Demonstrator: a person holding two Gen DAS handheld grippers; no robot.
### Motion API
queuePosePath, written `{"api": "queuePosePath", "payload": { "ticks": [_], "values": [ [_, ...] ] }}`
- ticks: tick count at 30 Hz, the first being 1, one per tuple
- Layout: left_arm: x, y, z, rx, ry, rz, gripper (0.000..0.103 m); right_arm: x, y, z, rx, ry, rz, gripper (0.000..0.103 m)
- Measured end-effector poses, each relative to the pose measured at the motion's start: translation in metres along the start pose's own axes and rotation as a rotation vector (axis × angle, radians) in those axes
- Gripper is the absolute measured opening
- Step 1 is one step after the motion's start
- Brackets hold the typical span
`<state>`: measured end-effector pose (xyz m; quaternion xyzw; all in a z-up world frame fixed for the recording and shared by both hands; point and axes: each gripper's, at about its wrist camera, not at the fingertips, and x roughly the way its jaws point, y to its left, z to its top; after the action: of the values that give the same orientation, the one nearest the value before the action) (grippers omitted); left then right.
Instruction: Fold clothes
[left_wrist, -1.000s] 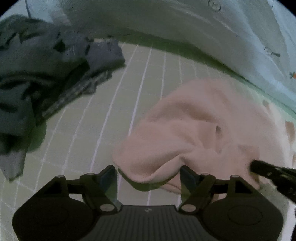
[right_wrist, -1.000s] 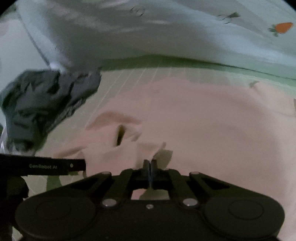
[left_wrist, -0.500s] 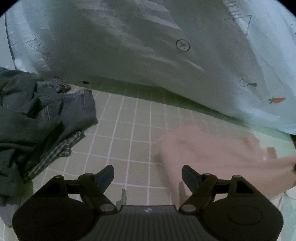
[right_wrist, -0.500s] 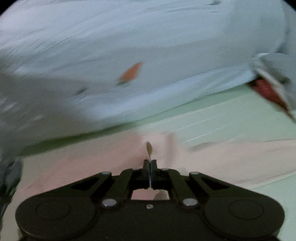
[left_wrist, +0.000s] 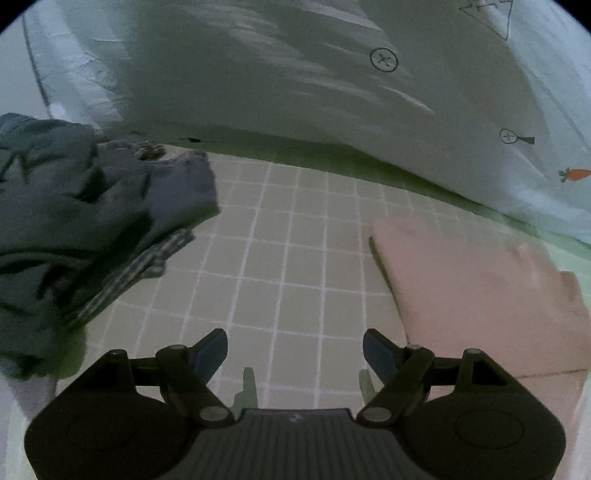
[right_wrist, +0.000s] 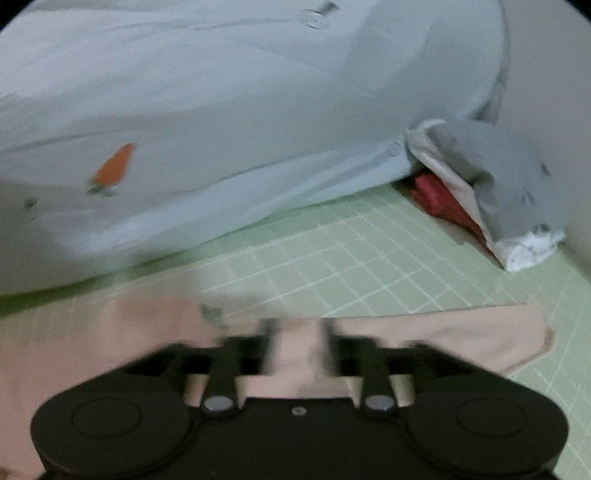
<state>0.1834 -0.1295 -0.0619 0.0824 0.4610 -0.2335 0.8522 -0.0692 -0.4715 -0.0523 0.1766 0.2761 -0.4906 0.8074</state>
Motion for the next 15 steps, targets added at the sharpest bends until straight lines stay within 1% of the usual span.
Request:
{"api": "queuePosePath", "payload": {
  "ticks": [1,2,3,4,5,7,10,15],
  "values": [
    [-0.006,0.001,-0.004,0.000,-0.005,0.006,0.084,-0.008,0.005,-0.005,-0.010,-0.012,0.006,0.088],
    [-0.014,0.003,-0.008,-0.002,-0.014,0.010,0.085,-0.016,0.011,-0.009,-0.020,-0.024,0.013,0.090],
    [-0.022,0.005,-0.013,-0.005,-0.022,0.013,0.085,-0.026,0.015,-0.015,-0.025,-0.033,0.040,0.093],
    [-0.029,0.007,-0.019,-0.009,-0.028,0.011,0.087,-0.035,0.019,-0.020,-0.032,-0.030,0.065,0.101],
    [-0.037,0.009,-0.025,-0.014,-0.035,0.010,0.088,-0.044,0.024,-0.025,-0.039,-0.028,0.089,0.103],
    [-0.050,0.011,-0.039,-0.015,-0.041,0.002,0.089,-0.066,0.033,-0.038,-0.053,-0.033,0.118,0.103],
    [-0.064,0.015,-0.061,-0.020,-0.035,-0.014,0.089,-0.099,0.055,-0.063,-0.097,-0.027,0.191,0.103],
    [-0.081,0.024,-0.096,-0.004,-0.016,-0.035,0.089,-0.143,0.095,-0.111,-0.165,-0.012,0.239,0.103]
  ]
}}
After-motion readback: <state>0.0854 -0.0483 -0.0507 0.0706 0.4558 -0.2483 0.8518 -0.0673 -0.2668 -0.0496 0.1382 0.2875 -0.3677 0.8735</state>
